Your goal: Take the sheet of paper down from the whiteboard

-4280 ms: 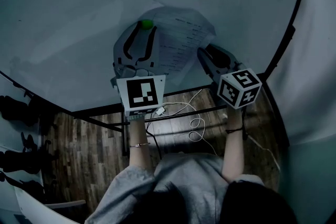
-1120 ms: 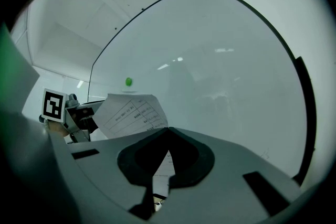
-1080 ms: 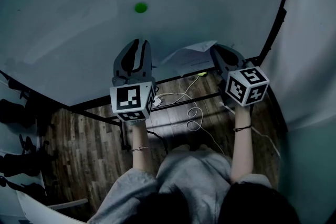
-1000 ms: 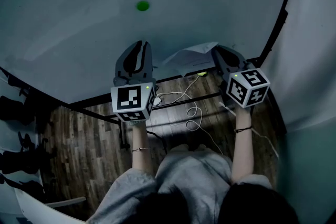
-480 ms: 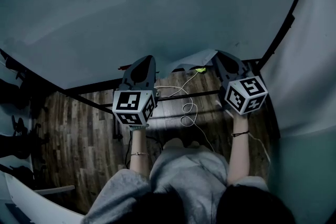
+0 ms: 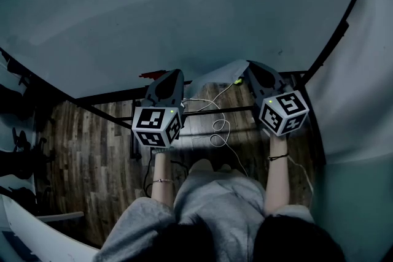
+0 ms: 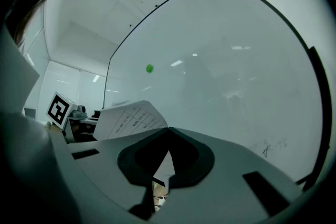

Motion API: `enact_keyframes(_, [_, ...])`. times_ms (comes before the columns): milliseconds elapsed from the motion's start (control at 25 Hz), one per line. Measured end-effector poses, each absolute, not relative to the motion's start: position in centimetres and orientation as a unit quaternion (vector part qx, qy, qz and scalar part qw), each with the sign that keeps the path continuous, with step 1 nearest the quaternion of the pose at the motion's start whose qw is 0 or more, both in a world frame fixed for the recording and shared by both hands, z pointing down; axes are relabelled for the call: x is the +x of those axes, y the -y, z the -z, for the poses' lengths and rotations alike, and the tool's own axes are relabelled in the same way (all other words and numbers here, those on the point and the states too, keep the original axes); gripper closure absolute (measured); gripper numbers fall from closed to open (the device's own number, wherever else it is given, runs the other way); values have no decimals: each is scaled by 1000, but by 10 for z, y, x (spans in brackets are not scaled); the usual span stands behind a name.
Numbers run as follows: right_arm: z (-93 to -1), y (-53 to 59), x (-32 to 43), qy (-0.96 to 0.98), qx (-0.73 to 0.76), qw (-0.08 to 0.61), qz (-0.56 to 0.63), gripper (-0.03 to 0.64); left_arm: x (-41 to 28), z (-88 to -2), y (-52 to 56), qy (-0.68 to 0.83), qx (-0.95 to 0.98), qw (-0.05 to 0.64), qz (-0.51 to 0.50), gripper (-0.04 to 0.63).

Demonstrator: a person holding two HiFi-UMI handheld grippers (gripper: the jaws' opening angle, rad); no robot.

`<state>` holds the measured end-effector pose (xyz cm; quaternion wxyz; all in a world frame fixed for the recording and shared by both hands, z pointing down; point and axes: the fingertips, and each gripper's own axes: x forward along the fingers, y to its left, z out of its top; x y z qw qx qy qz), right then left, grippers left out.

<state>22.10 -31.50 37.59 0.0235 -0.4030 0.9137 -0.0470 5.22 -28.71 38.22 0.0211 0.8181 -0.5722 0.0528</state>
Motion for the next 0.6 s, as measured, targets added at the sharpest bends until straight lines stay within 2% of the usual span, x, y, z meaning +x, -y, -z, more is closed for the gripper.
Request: enact_keyframes(600, [-378,318,222,-911,-407,27,58,617,55,-386,292,572,818,18,-54,591])
